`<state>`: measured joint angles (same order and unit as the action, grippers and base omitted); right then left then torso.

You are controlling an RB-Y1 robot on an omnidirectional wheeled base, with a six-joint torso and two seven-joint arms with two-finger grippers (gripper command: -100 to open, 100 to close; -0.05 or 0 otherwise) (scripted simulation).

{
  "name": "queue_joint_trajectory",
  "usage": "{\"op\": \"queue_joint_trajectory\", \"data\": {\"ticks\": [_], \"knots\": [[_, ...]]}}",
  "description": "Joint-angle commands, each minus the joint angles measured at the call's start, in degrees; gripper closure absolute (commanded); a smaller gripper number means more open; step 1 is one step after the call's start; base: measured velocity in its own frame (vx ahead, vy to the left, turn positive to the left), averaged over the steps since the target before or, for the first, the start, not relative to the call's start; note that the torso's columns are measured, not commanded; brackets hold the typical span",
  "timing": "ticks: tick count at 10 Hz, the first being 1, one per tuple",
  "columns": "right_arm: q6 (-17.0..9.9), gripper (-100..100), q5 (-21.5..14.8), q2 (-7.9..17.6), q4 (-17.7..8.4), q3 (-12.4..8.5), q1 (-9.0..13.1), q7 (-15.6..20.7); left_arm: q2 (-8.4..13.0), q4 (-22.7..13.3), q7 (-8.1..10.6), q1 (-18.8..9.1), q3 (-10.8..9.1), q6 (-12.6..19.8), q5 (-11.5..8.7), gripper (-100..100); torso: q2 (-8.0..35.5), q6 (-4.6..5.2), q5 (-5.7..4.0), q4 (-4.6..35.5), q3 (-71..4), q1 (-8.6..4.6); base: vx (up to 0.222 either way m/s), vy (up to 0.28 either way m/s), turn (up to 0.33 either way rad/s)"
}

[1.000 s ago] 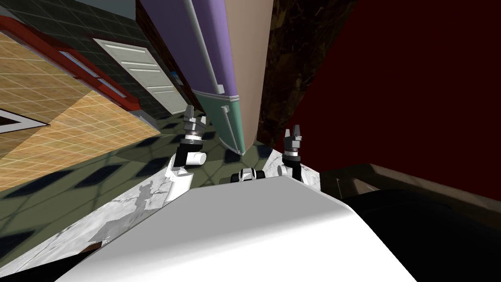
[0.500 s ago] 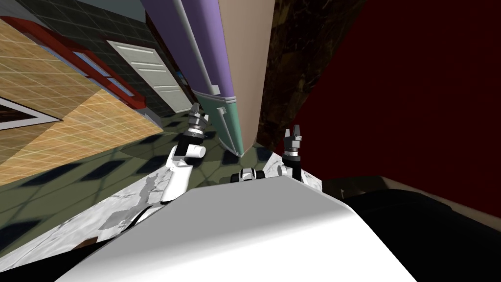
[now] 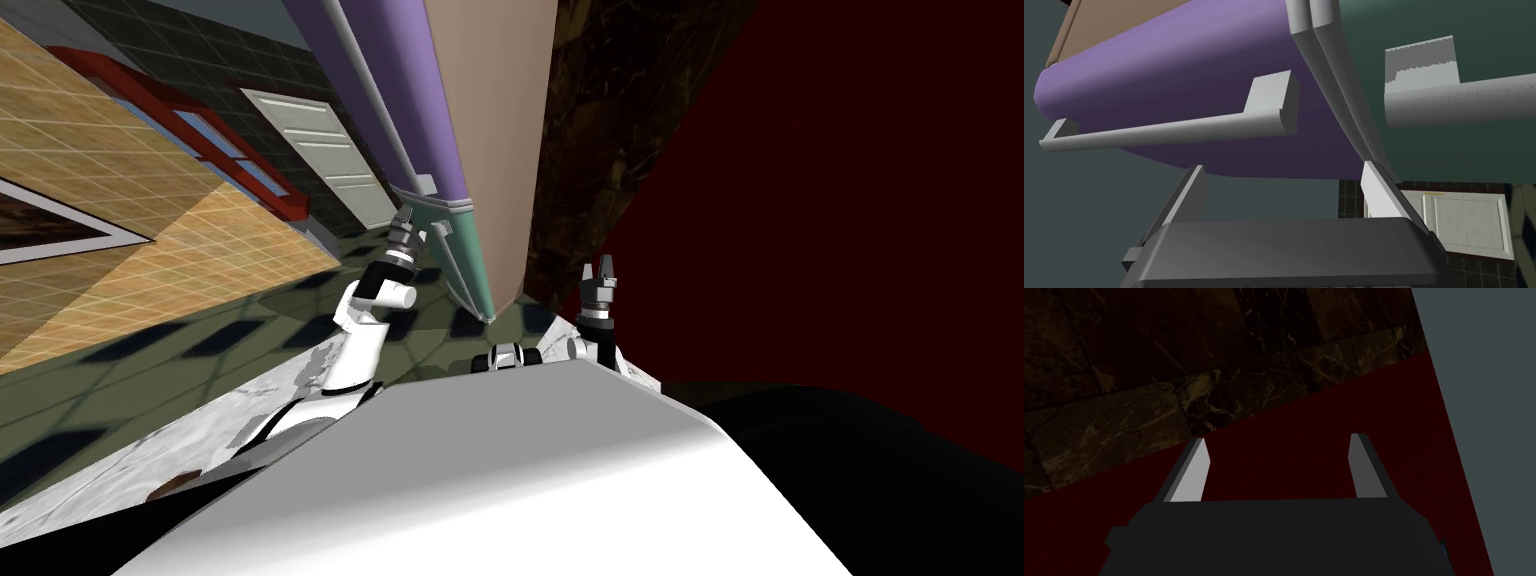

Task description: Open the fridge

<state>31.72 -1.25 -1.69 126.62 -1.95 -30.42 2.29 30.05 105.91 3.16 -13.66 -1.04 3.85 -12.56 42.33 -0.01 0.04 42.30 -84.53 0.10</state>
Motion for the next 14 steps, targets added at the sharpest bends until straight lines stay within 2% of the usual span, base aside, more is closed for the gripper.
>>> {"op": "queue_joint_trajectory", "data": {"ticks": [1,5,6,8,10,14], "knots": [[0.0,0,0.0,0.0,0.0,0.0,0.0,0.0,2.6,-2.4,0.15,-2.9,0.05,3.2,-1.1,-100,-0.1,0.00,-0.05,0.0,0.0,-0.15,0.060,-0.124,0.049],[0.0,0,0.0,0.0,0.0,0.0,0.0,0.0,8.4,-8.8,0.14,-9.9,0.51,10.1,-3.2,-100,-0.1,0.02,-0.09,0.0,-0.1,-0.27,0.079,-0.157,0.098],[0.0,0,0.0,0.0,0.0,0.0,0.0,0.0,8.4,-8.8,0.14,-10.2,0.51,10.1,-3.2,-100,0.0,0.02,-0.07,0.0,0.0,-0.22,0.046,-0.128,0.048],[0.0,0,0.0,0.0,0.0,0.0,0.0,0.0,11.0,-11.6,0.14,-13.4,0.71,13.1,-4.1,-100,0.1,0.00,0.02,0.0,0.0,0.07,0.042,-0.130,0.086],[0.0,0,0.0,0.0,0.0,0.0,0.0,0.0,13.4,-13.9,0.14,-16.1,0.88,15.6,-4.9,-100,-0.1,0.02,-0.07,0.0,-0.1,-0.20,0.066,-0.159,0.079],[0.0,0,0.0,0.0,0.0,0.0,0.0,0.0,17.3,-17.3,0.14,-20.4,1.15,19.6,-6.2,-100,0.0,0.01,0.00,0.0,0.0,0.02,0.043,-0.110,0.066]]}}
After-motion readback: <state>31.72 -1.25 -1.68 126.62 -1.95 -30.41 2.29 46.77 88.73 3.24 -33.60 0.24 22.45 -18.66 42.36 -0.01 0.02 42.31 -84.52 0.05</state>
